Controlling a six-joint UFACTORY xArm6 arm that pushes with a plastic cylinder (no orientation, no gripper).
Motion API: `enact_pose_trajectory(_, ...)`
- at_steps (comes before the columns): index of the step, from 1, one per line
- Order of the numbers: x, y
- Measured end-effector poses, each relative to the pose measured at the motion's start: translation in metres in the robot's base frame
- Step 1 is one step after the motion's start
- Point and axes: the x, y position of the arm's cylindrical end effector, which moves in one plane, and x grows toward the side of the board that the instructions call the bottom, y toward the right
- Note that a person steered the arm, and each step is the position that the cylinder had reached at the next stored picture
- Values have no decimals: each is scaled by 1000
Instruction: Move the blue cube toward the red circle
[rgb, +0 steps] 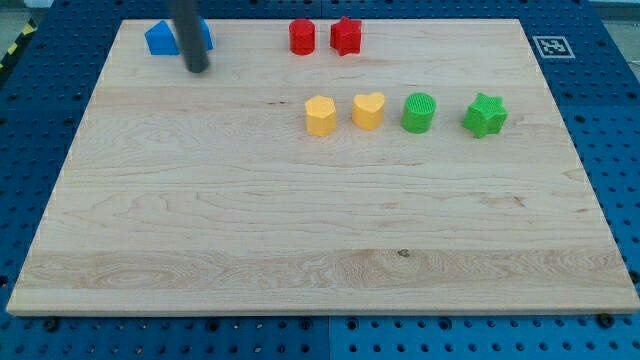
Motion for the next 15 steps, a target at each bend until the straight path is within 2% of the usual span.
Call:
enact_pose_trajectory(1, -23, -40)
enact_pose_trajectory(2, -63, -56)
enact_pose_trajectory(4, -67, -68)
enact_pose_trajectory(6, -89, -63)
enact_pose_trajectory(8, -78, -62)
enact_pose_trajectory(13, -69, 5)
enact_pose_trajectory(15, -49, 15)
